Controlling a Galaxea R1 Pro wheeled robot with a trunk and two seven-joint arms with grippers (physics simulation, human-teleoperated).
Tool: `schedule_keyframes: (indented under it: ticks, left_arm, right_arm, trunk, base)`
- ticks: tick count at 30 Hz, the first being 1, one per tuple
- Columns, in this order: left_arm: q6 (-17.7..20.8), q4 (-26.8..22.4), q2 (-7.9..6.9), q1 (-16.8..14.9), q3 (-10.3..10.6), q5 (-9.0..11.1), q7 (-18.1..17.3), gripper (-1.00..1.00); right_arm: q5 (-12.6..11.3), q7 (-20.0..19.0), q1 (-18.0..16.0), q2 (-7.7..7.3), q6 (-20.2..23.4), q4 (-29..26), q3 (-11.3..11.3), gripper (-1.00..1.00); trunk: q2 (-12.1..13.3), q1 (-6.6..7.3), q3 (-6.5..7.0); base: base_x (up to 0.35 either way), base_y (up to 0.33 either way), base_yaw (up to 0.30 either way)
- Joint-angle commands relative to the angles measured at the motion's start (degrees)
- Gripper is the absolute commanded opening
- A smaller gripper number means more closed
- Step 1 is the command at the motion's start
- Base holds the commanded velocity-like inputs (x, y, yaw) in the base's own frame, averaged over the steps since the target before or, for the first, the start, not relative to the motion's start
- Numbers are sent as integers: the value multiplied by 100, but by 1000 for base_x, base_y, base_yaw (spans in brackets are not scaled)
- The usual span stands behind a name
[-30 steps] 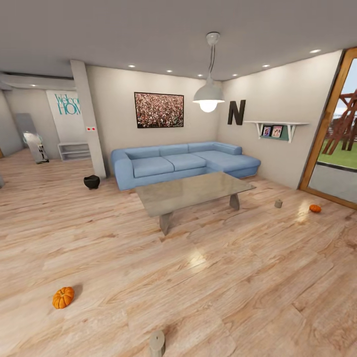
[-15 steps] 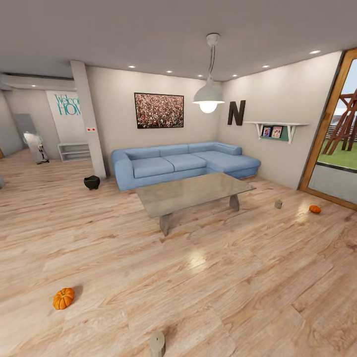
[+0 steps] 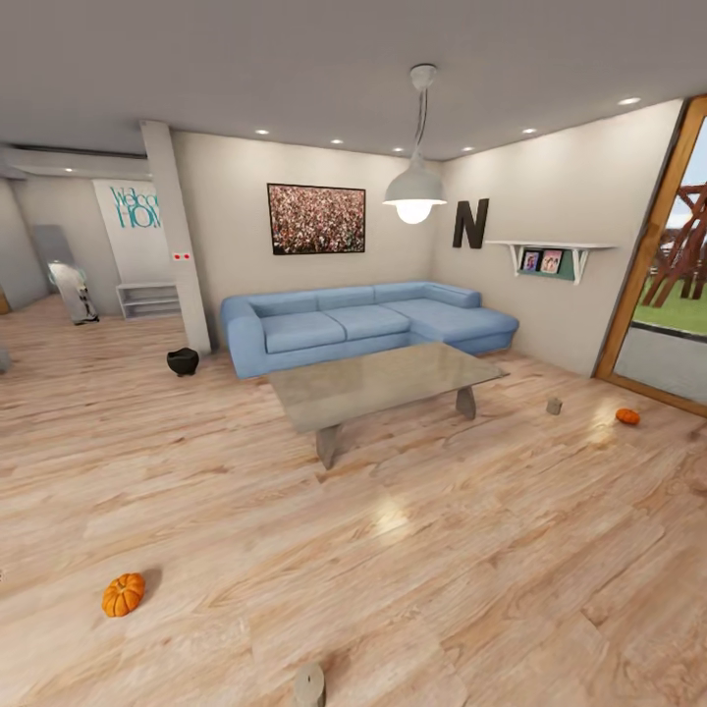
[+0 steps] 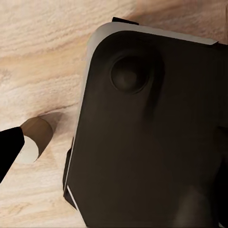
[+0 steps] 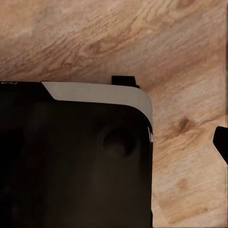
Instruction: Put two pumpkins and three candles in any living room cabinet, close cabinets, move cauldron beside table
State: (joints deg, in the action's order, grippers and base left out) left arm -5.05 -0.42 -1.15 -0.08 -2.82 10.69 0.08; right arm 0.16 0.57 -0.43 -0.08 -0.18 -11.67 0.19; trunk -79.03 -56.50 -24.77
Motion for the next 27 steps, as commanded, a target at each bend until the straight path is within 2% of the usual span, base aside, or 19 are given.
schedule_keyframes:
  ticks: [1, 8, 14, 23, 25, 27]
  left_arm:
    - [-13, -1, 0, -1, -25, 30, 1, 100]
    - [-13, 2, 4, -1, -24, 38, 1, 100]
    - [-13, 7, 9, -1, -18, 39, 1, 100]
    - [-13, 7, 9, -1, -21, 39, 1, 100]
    - [-13, 7, 9, -1, -22, 39, 1, 100]
    - [-13, 2, 9, -1, -24, 39, 1, 100]
  right_arm:
    - [2, 5, -1, 0, -3, -1, 5, 100]
    - [4, 4, -1, -4, -1, -1, 8, 100]
    - [10, 5, -1, -6, 0, 1, 8, 100]
    - [26, 10, -1, -2, -6, 11, 20, 100]
    - [66, 12, -1, -1, -7, 13, 18, 100]
    - [215, 13, -1, -1, -8, 17, 18, 100]
  trunk:
    - [-4, -3, -6]
    - [-4, -3, -6]
    - [-4, -3, -6]
    - [-4, -3, -6]
    - [-4, -3, -6]
    - [-4, -3, -6]
  base:
    - [266, -223, 225]
    - [94, -235, 269]
    - [-122, -190, 265]
    - [-55, -16, 41]
    - [-6, -1, 4]
    - [-2, 0, 1]
